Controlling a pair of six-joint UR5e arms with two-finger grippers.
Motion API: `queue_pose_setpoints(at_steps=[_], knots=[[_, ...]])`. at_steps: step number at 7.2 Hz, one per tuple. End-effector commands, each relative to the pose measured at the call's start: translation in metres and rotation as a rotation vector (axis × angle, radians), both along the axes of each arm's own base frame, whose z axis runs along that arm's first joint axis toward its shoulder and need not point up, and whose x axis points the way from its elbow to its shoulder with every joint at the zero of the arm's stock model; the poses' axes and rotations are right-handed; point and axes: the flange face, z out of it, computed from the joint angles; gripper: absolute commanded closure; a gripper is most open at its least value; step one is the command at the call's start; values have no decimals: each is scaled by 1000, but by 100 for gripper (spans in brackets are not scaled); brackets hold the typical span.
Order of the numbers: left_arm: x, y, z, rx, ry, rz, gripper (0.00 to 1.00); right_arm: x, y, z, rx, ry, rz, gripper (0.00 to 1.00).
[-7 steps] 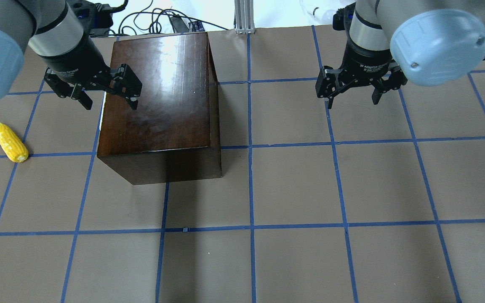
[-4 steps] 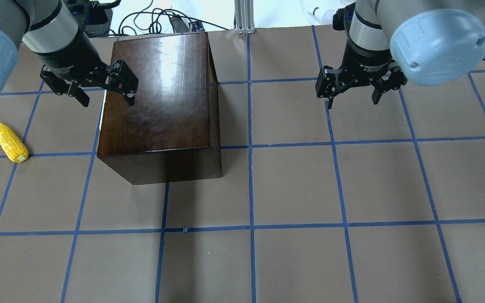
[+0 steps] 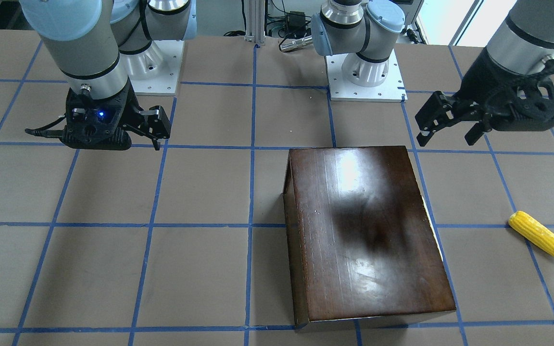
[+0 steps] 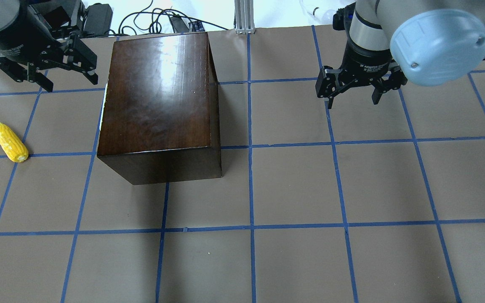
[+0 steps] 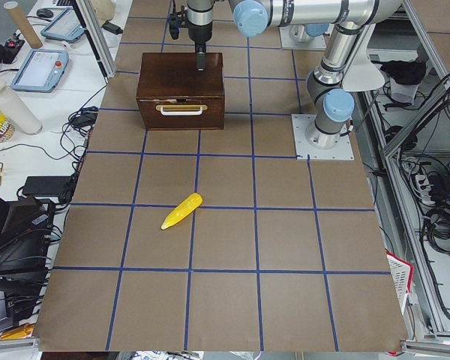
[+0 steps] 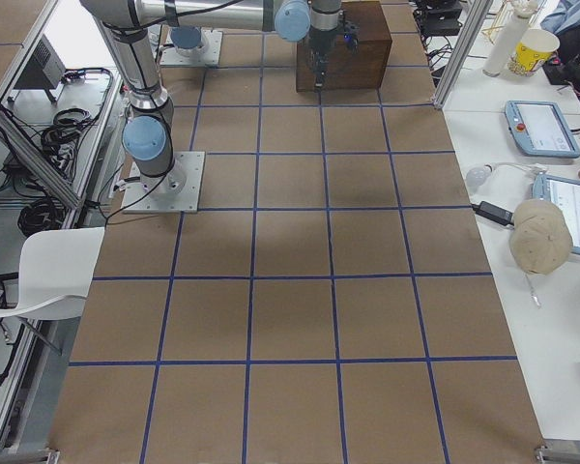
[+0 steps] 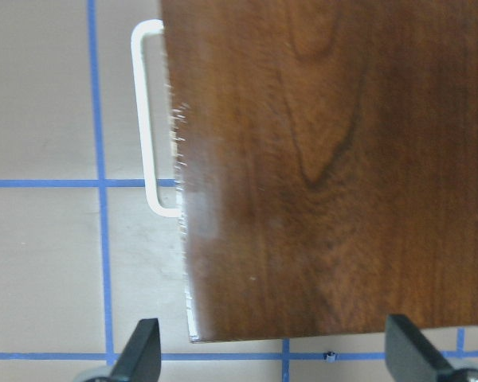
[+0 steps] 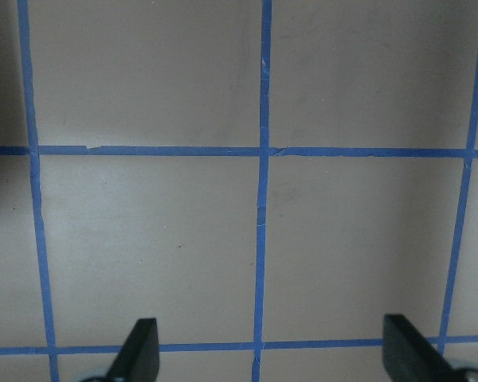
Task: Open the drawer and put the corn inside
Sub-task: 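Move the left gripper down beside the cabinet toward the white drawer handle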
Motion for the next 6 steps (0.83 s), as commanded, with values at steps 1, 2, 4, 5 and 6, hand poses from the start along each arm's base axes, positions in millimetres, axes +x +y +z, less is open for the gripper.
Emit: queue_pose_setpoints(at_steps=[1, 2, 4, 5, 6], knots=[[82, -14, -24, -12, 54, -97, 2, 0, 0, 1, -2, 0, 0, 0], [112, -20, -43, 6, 67, -148, 2, 0, 0, 1, -1, 2, 0, 0], [136, -46, -77, -46, 132, -167, 10, 0, 0, 0, 1, 1, 0, 0], [142, -58, -104, -30, 149, -167, 13, 0, 0, 0, 1, 1, 0, 0], [143, -69, -122, -36, 196, -165, 18, 0, 0, 1, -2, 0, 0, 0]])
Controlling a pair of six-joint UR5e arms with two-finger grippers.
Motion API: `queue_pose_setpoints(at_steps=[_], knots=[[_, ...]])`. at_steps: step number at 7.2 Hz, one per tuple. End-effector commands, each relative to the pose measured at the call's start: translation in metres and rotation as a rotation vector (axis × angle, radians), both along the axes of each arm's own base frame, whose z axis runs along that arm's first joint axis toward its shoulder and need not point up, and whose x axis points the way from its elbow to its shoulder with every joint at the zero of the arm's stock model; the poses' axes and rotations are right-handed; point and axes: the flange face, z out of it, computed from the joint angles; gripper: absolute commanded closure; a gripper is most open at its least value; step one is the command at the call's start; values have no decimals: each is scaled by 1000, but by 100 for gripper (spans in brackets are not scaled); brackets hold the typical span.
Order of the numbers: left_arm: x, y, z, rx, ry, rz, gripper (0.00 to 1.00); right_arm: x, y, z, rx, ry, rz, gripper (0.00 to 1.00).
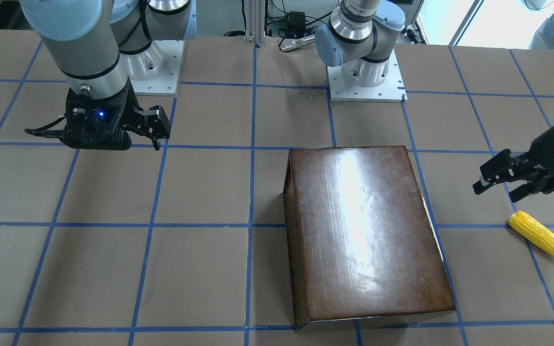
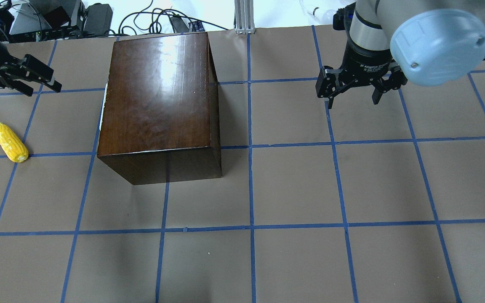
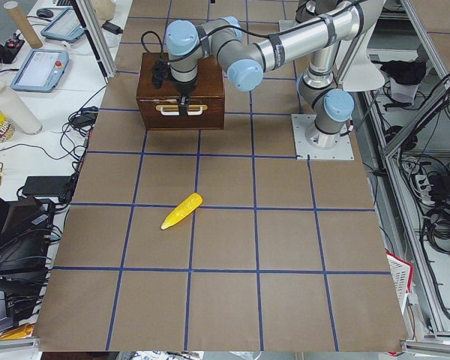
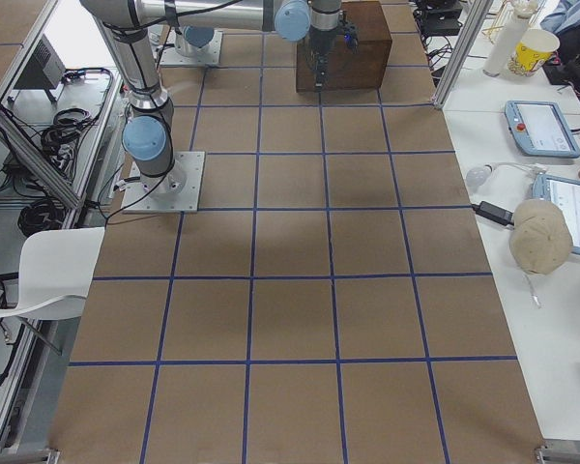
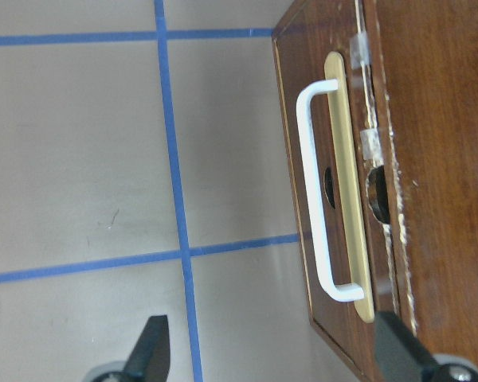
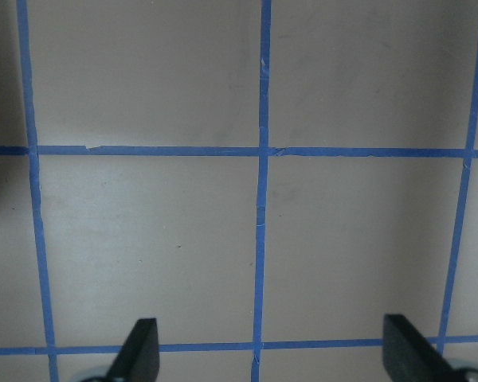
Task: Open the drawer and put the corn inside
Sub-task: 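Move the left gripper down beside the cabinet toward the white drawer handle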
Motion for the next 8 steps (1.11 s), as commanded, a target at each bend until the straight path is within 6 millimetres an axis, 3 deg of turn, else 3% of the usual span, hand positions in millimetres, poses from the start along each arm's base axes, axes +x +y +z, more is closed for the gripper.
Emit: queue_pose_setpoints(at_steps=[1, 5, 8], knots=[[4, -21, -34, -5, 94, 6, 18, 0, 0, 0, 1, -1, 0, 0], [4, -36, -84, 37, 197, 13, 17, 0, 0, 0, 1, -1, 0, 0], [-2, -44, -106, 33, 263, -20, 17, 0, 0, 1, -2, -3, 0, 0]])
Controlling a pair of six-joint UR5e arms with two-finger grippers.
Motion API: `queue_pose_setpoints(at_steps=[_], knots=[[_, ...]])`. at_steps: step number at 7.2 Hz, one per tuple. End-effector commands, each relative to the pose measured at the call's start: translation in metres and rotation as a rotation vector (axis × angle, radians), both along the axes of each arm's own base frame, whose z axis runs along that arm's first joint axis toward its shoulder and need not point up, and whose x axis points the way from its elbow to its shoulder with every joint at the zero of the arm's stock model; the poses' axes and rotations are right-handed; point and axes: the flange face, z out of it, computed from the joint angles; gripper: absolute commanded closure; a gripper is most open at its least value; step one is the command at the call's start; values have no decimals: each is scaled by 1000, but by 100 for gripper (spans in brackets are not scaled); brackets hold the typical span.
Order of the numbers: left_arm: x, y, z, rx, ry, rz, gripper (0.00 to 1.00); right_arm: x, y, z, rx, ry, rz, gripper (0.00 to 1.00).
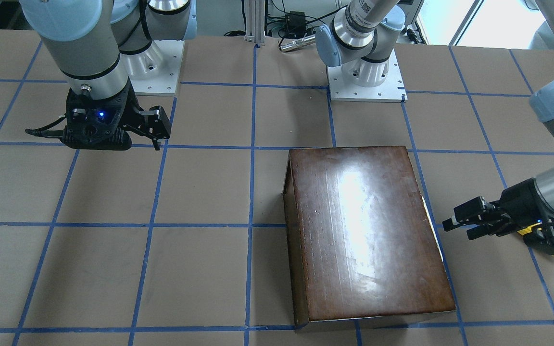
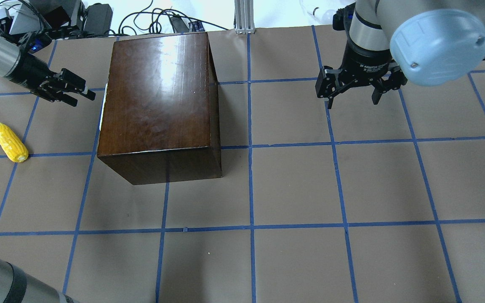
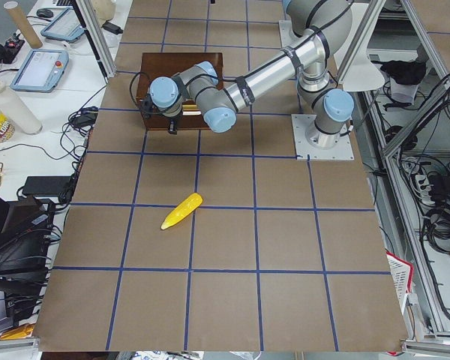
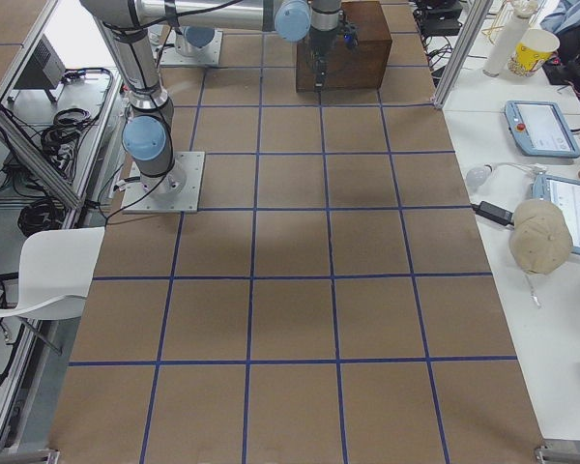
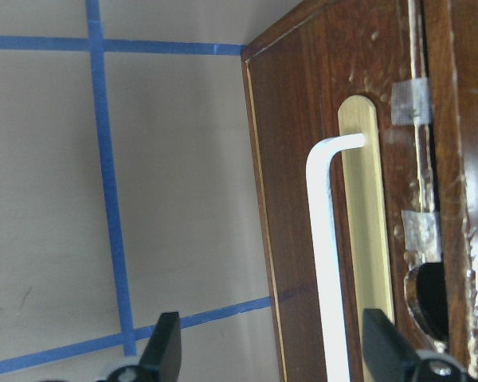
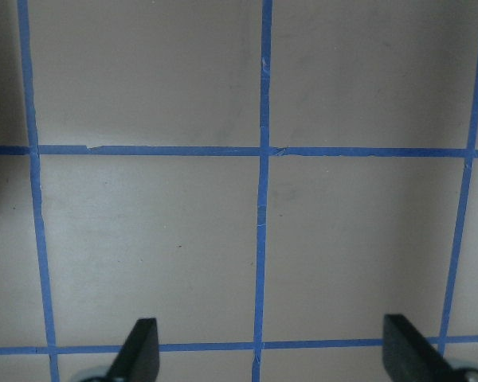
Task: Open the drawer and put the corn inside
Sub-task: 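Close the left gripper around the white drawer handle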
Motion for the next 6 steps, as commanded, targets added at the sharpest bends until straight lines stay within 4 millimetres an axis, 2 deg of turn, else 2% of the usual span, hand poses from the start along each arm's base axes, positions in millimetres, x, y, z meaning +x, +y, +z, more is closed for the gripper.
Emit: queue_pose_setpoints(at_steps=[1, 6], knots=[[-5, -5, -13, 3, 45, -1, 17, 0, 0, 0, 0, 0, 0, 0], [-14, -2, -41, 30, 122, 6, 16, 0, 0, 0, 1, -1, 0, 0]])
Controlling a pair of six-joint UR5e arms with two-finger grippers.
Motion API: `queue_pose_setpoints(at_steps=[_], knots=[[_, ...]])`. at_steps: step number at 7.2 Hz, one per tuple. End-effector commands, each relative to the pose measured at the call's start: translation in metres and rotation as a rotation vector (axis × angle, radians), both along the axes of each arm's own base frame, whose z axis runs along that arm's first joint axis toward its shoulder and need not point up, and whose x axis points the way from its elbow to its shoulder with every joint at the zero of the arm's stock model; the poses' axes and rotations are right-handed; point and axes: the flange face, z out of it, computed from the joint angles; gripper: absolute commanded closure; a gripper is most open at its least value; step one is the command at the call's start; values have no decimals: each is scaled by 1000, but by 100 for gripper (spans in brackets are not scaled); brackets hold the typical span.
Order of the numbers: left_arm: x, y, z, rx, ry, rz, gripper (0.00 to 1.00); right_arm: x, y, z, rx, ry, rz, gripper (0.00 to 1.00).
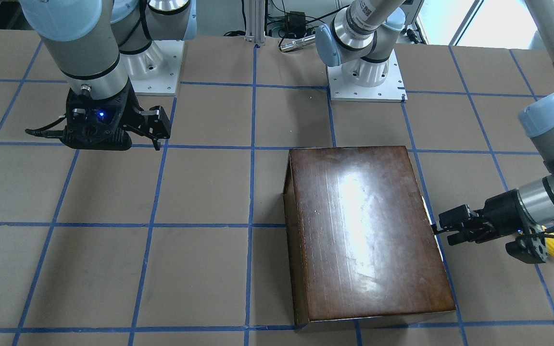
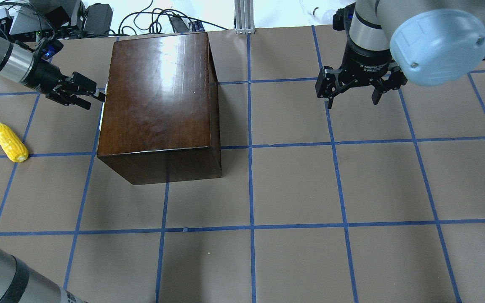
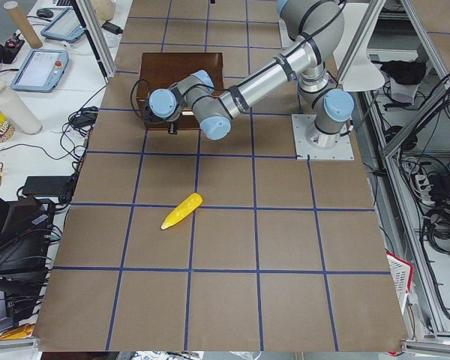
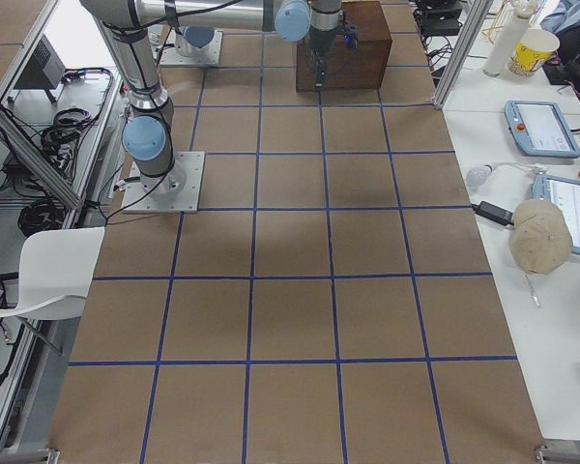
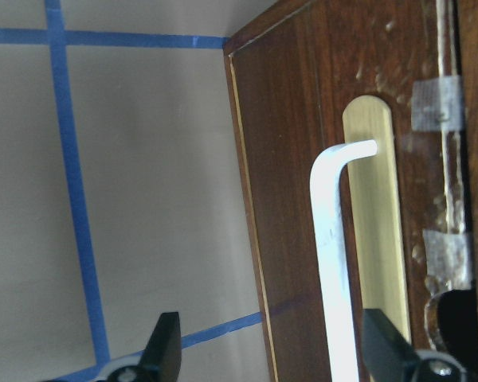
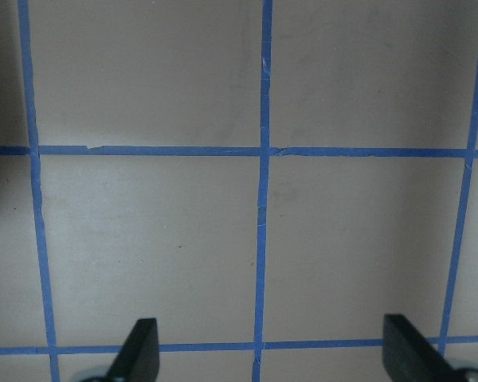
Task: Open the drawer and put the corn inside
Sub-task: 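Close the left gripper around the white drawer handle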
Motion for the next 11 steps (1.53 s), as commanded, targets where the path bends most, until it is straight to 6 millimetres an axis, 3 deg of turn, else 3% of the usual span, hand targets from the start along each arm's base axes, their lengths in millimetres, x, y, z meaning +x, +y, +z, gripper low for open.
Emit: queue_pose_setpoints(at_steps=[1, 7, 8, 11], knots=[[-3, 3, -12, 16, 20, 1, 15, 0, 0, 0, 1, 1, 0, 0], [2, 2, -26, 40, 17, 2, 7, 0, 0, 0, 1, 1, 0, 0], [4, 2, -30, 36, 19, -7, 0, 0, 0, 0, -1, -1, 0, 0], [8, 1, -28, 35, 10, -4, 0, 0, 0, 1, -1, 1, 0, 0]])
